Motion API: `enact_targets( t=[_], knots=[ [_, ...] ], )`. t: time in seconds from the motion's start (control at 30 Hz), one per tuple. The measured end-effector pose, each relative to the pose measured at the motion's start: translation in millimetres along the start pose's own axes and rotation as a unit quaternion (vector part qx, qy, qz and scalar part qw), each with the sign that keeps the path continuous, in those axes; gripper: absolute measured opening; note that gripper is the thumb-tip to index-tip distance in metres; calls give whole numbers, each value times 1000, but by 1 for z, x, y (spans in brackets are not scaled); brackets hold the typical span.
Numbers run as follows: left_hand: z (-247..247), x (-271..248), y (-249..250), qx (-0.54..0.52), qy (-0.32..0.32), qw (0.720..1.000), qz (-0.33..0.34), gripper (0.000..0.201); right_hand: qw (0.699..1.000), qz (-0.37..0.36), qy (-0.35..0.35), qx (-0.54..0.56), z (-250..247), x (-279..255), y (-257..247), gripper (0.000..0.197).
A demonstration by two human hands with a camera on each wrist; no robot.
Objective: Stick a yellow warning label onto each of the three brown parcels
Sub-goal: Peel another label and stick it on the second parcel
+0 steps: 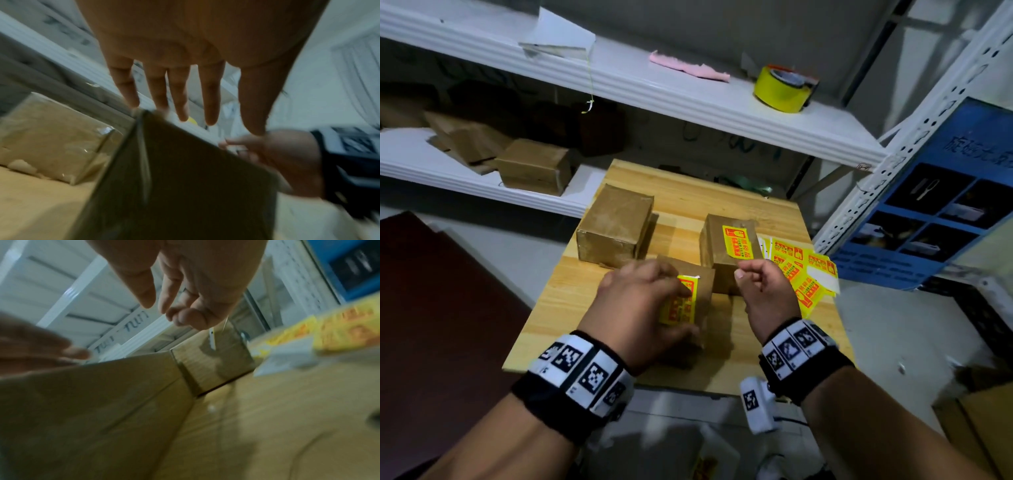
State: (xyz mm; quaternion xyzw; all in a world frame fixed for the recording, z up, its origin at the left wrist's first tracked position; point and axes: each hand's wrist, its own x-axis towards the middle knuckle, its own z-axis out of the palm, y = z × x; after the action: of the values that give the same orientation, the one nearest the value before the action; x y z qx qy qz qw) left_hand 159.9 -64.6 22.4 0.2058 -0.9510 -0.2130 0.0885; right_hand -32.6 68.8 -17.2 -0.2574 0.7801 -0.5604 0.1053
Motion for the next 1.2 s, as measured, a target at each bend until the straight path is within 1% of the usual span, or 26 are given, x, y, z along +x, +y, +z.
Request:
enact_targets(
  t=[0.07, 0.13, 0.2, 0.27, 0.37, 0.43, 0.5, 0.7, 0.87, 1.0, 1.1, 1.2],
  knots=[
    [7, 1, 7, 31, -68, 997, 5, 72, 998, -28, -17, -54, -7, -1, -3, 10],
    [12, 5, 12, 37, -95, 995, -9, 75, 987, -60, -24, -147, -13, 3, -1, 24],
    [11, 9, 14, 46, -90, 994, -30, 72, 967, -104, -40, -231, -15, 8, 3, 38],
    [10, 15, 12, 51, -77, 994, -59, 69, 941, -120, -83, -305, -16, 15, 5, 49],
    [14, 27, 7, 52, -60, 993, -86, 63, 898, -96, -143, -406, -17, 26, 8, 68],
    [21, 37, 7, 60, -57, 992, -94, 60, 886, -82, -158, -428, -18, 31, 10, 75],
    [27, 46, 11, 81, -42, 991, -98, 58, 885, -84, -159, -430, -19, 35, 12, 75],
    [42, 78, 16, 89, 8, 990, -112, 57, 880, -104, -168, -432, -34, 37, 8, 61],
    [53, 102, 13, 95, 28, 988, -119, 56, 883, -97, -182, -421, -39, 35, 10, 62],
    [59, 111, 12, 103, 21, 988, -117, 64, 889, -92, -180, -411, -39, 34, 9, 61],
    [58, 109, 13, 89, 23, 989, -116, 74, 895, -87, -183, -397, -38, 33, 11, 63],
    [45, 104, 12, 46, 67, 989, -124, 77, 912, -93, -157, -368, -39, 31, 15, 64]
  ],
)
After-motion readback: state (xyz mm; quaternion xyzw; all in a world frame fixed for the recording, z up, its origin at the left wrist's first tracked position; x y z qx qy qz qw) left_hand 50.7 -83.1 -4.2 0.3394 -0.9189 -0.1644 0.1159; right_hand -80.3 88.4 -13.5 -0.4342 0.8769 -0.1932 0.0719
